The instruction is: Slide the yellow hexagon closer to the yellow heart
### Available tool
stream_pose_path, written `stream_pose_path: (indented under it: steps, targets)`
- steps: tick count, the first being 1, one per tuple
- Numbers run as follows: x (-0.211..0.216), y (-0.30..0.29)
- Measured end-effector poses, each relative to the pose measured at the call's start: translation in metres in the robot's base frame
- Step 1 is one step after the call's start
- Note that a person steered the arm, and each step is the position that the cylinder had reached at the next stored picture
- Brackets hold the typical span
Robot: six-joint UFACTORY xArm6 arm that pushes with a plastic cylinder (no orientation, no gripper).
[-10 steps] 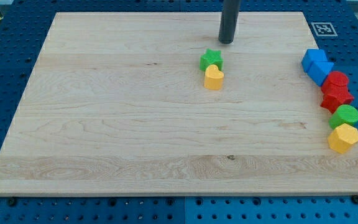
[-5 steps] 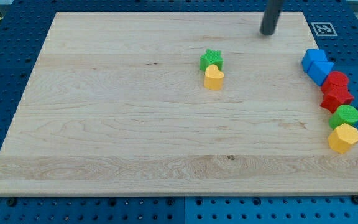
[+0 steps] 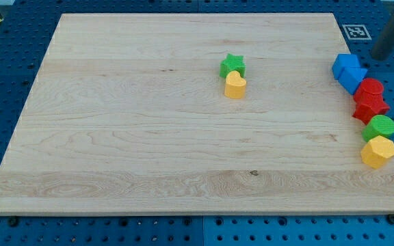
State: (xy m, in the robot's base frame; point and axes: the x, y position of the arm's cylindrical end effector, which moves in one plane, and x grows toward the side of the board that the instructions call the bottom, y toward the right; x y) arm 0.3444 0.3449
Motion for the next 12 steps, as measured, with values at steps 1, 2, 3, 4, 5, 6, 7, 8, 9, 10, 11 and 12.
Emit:
stream_pose_path:
  steps: [1,2,3,4,5,6,7,8,9,10,11,12]
  targets:
    - [0.032,0.000]
    - [0.064,0.001]
    - [0.111,0.000]
    - [0.180,0.000]
    - [0.257,-0.001]
    - [0.254,-0.001]
    - [0.227,-0.001]
    - [0.227,-0.007]
    - [0.226,-0.044]
    - [0.212,-0.060]
    - [0.212,-0.059]
    - [0.210,-0.061]
